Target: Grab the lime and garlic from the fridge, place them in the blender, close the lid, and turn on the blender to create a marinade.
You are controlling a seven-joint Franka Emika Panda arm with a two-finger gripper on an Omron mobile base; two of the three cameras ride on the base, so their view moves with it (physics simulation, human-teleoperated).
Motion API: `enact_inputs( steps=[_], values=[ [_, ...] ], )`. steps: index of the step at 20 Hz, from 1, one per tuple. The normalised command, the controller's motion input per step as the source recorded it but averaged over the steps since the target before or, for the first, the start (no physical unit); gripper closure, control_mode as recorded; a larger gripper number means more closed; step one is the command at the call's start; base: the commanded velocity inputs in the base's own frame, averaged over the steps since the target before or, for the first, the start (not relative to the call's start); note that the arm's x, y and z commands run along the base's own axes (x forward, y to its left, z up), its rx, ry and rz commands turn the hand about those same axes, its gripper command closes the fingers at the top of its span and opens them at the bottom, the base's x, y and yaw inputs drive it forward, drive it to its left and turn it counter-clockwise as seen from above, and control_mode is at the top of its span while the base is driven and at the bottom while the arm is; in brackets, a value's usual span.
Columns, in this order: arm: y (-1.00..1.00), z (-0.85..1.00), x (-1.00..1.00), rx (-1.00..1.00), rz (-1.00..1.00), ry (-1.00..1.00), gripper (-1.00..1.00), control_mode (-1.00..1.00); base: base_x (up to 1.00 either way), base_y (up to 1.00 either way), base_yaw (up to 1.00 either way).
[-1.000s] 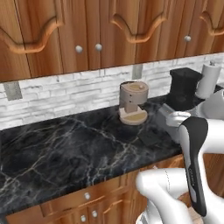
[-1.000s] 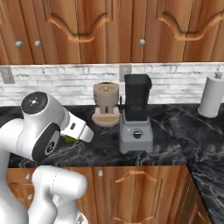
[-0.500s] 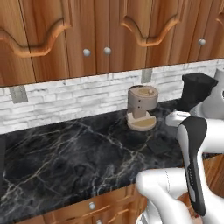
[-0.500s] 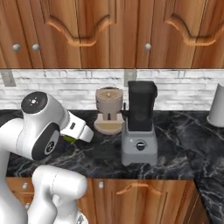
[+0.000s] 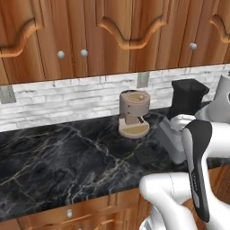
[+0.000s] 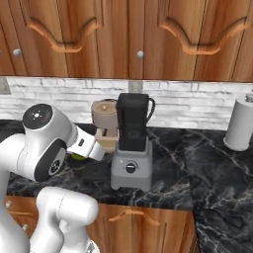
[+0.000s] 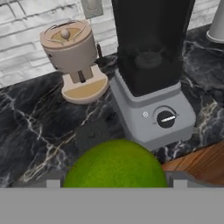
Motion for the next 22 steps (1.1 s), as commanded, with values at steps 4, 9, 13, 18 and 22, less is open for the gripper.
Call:
enact_inputs(
  steps=[4, 9, 13, 18, 22],
  values=[
    [0.0, 0.0, 0.0, 0.0, 0.0, 0.0, 1.0, 1.0, 0.0, -0.58, 0.18],
    [0.0, 0.0, 0.0, 0.0, 0.0, 0.0, 1.0, 1.0, 0.06, -0.11, 0.18],
    [0.0, 0.0, 0.0, 0.0, 0.0, 0.0, 1.0, 1.0, 0.01, -0.08, 0.1],
    [-0.04, 0.08, 0.0, 0.0, 0.0, -0.03, 1.0, -1.0, 0.0, -0.13, 0.01],
    [-0.16, 0.94, 0.02, -0.04, 0.0, -0.23, 1.0, -1.0, 0.0, 0.0, 0.0]
  ],
)
